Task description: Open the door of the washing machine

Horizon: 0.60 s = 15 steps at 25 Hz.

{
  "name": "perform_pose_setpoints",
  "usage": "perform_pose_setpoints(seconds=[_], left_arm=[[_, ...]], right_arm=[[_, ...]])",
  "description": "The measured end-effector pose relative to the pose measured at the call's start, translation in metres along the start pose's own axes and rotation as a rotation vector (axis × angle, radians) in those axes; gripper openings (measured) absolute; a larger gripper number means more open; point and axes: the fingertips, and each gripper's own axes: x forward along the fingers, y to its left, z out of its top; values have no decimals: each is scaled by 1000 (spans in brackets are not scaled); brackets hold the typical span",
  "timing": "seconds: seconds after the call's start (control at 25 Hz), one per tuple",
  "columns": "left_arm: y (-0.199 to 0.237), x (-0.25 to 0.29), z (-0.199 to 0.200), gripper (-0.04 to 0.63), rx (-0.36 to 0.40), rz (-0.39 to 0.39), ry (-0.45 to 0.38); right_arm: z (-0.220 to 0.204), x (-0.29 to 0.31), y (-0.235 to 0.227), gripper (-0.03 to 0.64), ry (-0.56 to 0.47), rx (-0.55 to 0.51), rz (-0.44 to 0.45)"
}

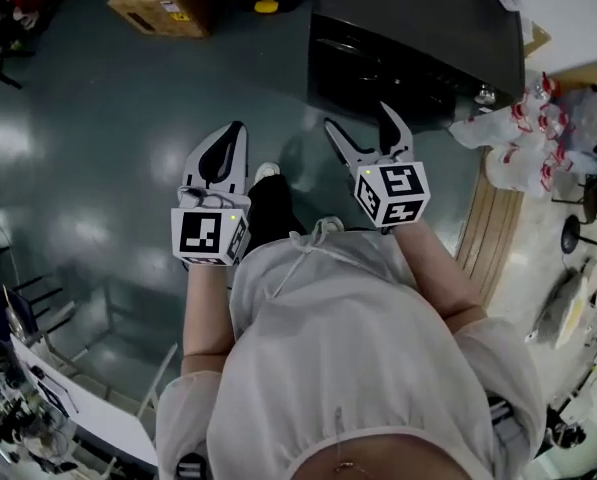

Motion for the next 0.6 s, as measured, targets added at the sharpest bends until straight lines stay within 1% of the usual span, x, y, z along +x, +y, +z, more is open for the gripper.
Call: perform_pose_setpoints(seconds=[0.16, 0.28, 0.4, 0.6], left_arm=[[30, 63, -4, 21, 18, -164, 27], [54, 103, -7, 21, 30, -260, 48], [72, 140, -10, 21, 43, -345, 60], [95, 196, -47, 21, 36, -477, 103]], right_arm=[[-15, 36, -15, 382, 66, 132, -140], [-22, 66, -29, 379, 101, 222, -234], [-30, 94, -49, 373, 121, 289, -336], [-73, 136, -76, 368, 199, 383, -507]])
